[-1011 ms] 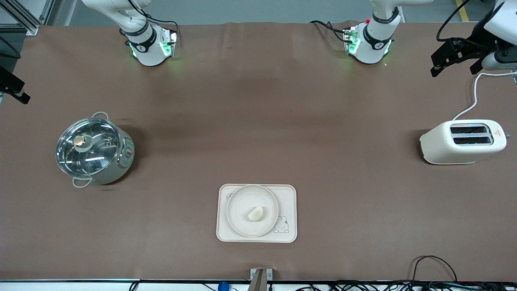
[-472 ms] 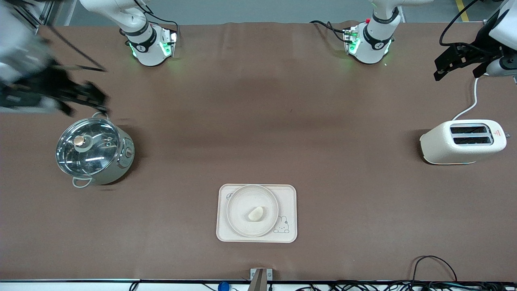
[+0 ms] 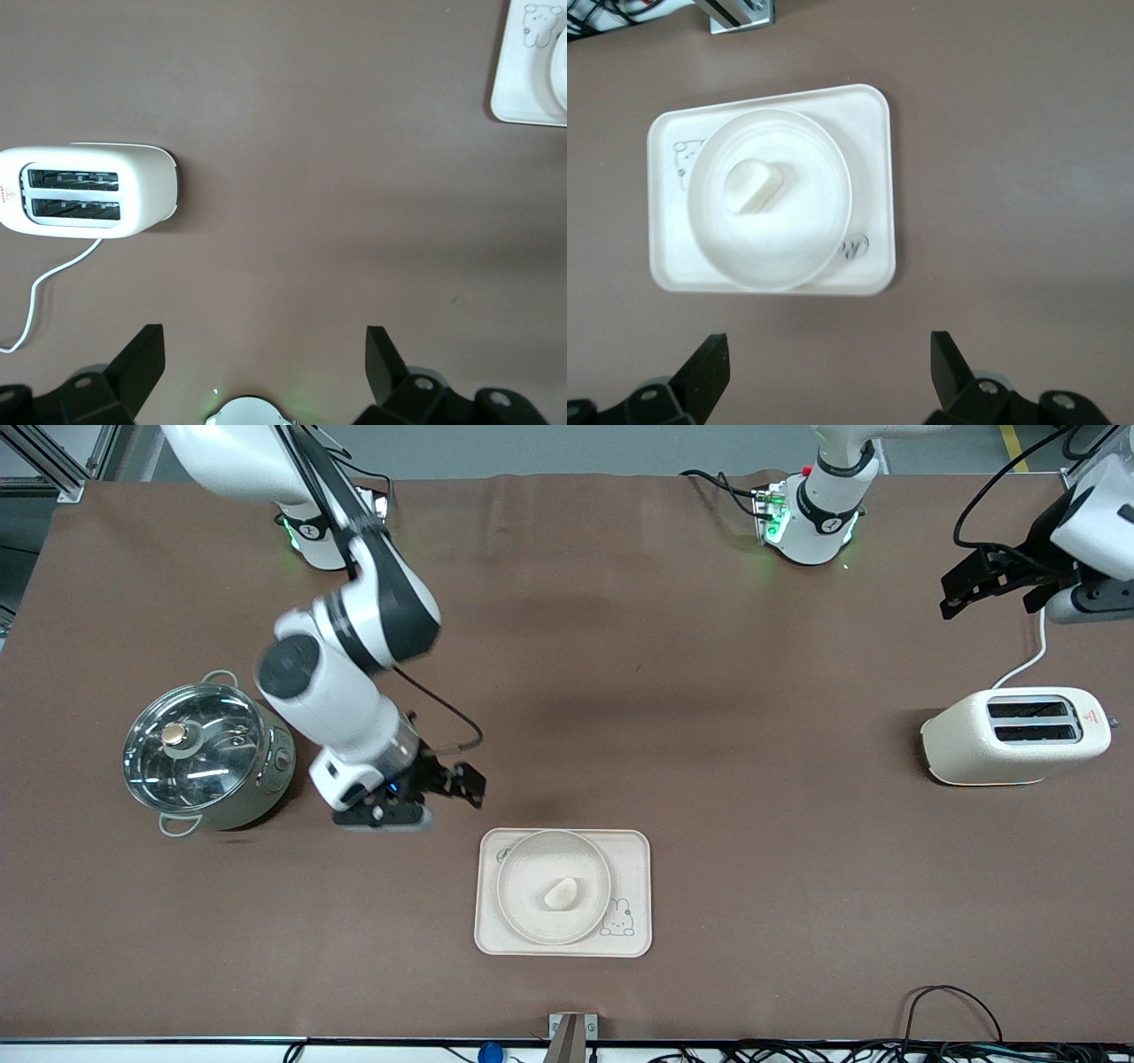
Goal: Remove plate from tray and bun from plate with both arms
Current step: 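Lower the right gripper to the plate rim while the left gripper approaches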
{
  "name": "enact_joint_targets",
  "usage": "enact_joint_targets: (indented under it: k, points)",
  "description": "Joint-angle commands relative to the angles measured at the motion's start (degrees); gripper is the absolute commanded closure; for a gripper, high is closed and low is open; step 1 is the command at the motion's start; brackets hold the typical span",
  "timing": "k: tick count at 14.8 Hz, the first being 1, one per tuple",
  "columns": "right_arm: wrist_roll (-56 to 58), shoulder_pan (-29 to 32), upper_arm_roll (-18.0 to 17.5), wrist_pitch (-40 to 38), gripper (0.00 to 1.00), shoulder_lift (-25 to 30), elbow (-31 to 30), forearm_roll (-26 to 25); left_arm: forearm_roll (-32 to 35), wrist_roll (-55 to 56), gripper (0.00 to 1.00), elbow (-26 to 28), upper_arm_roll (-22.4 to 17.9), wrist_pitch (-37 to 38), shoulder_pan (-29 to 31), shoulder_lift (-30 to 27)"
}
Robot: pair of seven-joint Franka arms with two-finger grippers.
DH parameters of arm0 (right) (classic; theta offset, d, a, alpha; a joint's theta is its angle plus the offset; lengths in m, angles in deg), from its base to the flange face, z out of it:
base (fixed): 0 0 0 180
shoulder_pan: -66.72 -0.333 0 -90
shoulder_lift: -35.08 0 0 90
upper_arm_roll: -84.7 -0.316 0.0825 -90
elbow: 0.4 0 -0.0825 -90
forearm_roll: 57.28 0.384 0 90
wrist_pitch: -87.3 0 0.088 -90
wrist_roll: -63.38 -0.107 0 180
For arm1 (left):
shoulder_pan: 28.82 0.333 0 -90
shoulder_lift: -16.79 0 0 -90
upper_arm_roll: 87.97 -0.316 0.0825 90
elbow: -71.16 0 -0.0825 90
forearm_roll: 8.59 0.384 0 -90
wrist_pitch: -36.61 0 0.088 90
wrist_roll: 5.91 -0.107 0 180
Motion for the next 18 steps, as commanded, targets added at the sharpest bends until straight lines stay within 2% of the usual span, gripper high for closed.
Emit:
enact_joint_targets:
  k: [1, 3, 4, 5, 7, 10, 14, 18]
  points:
    - [-4.6, 0.2, 0.5, -1.9, 0.01, -13.5, 18.2, 1.7, -0.8, -0.2, 0.0, -1.3, 0.3, 0.8, 0.5, 3.1]
    - [-4.9, -0.5, 0.5, -0.2, 0.03, -19.2, 22.9, 1.7, -0.9, -0.1, 0.0, -1.5, 0.3, 0.8, 0.5, 5.1]
    - [-4.8, -0.3, 0.3, 3.2, 0.03, -21.1, 23.1, 1.7, -0.9, -0.1, 0.0, -1.5, 0.3, 0.8, 0.6, 5.9]
    - [-4.8, 0.4, -0.6, 6.1, 0.03, -22.5, 23.1, 1.8, -1.0, -0.1, 0.0, -1.5, 0.3, 0.8, 0.6, 6.9]
    - [-5.0, 1.1, -1.7, 6.6, 0.03, -22.7, 23.0, 1.9, -1.0, 0.0, 0.0, -1.5, 0.3, 0.8, 0.7, 8.5]
    - [-4.4, 1.2, -2.4, 0.7, 0.03, -22.2, 23.0, 2.3, -1.0, 0.1, 0.0, -1.5, 0.3, 0.8, 0.7, 10.2]
    - [0.2, 5.8, -8.5, -6.3, 0.05, -21.7, 23.4, 2.2, -1.0, 0.0, 0.0, -1.4, 0.3, 0.8, 0.7, 11.2]
    - [-0.3, 5.1, -8.5, -8.9, 0.06, -20.5, 23.1, 2.1, -1.0, -0.5, 0.0, -1.3, 0.3, 0.9, 1.7, 12.3]
